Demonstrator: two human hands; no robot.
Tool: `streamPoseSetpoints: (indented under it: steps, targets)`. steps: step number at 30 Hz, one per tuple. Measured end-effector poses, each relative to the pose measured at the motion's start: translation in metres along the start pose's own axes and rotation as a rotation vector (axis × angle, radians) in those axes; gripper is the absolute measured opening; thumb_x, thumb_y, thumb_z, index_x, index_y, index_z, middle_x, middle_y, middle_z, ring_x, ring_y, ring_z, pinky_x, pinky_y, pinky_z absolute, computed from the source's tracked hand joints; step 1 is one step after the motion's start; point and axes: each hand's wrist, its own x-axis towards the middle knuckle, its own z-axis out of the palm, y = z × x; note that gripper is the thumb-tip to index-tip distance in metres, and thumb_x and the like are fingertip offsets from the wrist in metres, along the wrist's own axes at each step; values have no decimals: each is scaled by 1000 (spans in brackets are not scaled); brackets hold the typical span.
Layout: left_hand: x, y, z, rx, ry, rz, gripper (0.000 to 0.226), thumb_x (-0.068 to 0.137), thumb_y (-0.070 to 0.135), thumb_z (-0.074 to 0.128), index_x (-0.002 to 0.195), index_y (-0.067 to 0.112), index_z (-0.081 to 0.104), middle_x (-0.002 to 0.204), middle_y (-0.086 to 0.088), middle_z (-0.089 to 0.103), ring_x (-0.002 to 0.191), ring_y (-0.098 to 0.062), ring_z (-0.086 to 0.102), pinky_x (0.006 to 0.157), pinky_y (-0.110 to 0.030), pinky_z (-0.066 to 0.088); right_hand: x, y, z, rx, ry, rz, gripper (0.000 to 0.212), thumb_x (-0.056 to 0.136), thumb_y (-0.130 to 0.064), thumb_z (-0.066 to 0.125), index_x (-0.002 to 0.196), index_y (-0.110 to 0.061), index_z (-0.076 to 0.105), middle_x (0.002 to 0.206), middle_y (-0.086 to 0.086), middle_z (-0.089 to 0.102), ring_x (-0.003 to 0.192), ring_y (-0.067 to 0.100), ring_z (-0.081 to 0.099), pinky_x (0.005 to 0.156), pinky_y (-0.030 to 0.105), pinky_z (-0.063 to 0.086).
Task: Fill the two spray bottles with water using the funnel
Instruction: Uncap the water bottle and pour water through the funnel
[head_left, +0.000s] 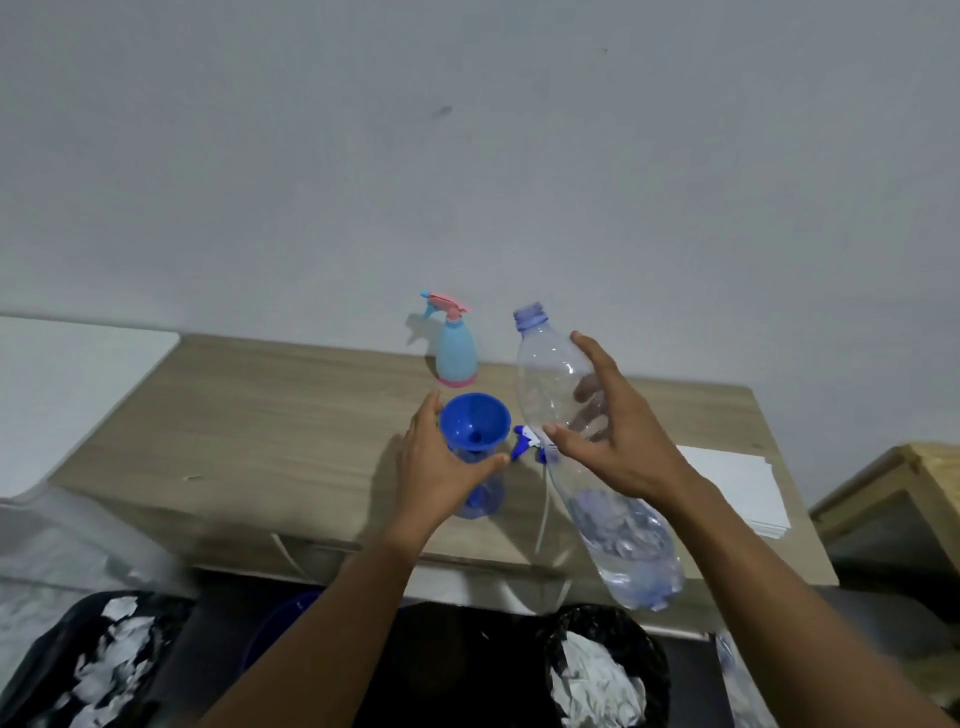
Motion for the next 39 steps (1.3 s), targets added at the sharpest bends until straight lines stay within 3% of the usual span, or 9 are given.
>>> streamPoseSetpoints:
  steps: [3,7,10,15,20,24,33,35,39]
  targets:
    - [6,-1,5,-14,14,-40,95,56,46,90,136,28,40,123,12,59,114,-13,56,94,-37,51,0,-4,-3,-102,-142,11,91,79,-42,78,149,-51,19,104,-10,50,76,10,59,69,12,46]
    - [8,-4,9,-70,51,-64,70,60,35,89,120,30,54,108,11,66,100,-15,64,84,-34,54,-4,-2,-7,-196,-301,33,90,80,-44,76,148,-54,18,110,2,54,80,6,58,80,22,48]
    - [6,-2,9,-137,40,-44,62,63,29,90,116,31,57,107,14,65,97,-7,63,79,-21,51,-5,-4,-13,-283,-399,51,89,81,-44,74,147,-56,16,104,-4,53,72,-7,55,80,23,45]
    - [4,-1,6,-204,-13,-12,59,69,22,89,113,36,53,106,18,62,96,8,58,72,1,43,-4,-10,-20,-352,-501,83,88,81,-46,73,147,-55,16,95,-19,47,71,-10,51,79,22,41]
    - [5,-3,6,-215,-10,-5,64,68,24,89,116,37,49,109,19,59,94,5,58,71,1,44,-1,-15,-25,-412,-555,89,90,81,-48,73,148,-54,14,94,-22,45,78,-8,50,80,23,40]
    - [8,-7,8,-207,4,-4,77,66,30,90,132,25,51,122,9,60,108,-6,60,78,-7,46,4,-19,-27,-434,-597,94,90,80,-47,73,149,-53,14,92,-22,45,83,-5,50,83,27,43]
    - [10,-10,12,-228,3,-9,79,65,33,91,133,27,50,122,10,60,109,-4,59,75,-2,46,14,-19,-30,-505,-636,84,88,80,-51,71,147,-54,14,90,-23,44,92,10,53,88,32,46]
    - [11,-11,13,-239,-2,-6,79,65,35,91,132,28,50,123,11,60,109,-4,59,76,-4,46,16,-17,-30,-513,-645,88,89,80,-52,70,148,-53,14,95,-21,48,97,14,53,90,33,46]
    - [12,-12,14,-261,-17,-7,81,64,37,90,134,28,49,123,11,60,110,-3,59,79,-9,47,17,-10,-31,-489,-636,93,88,78,-53,69,146,-54,13,127,-8,56,107,15,54,95,37,47]
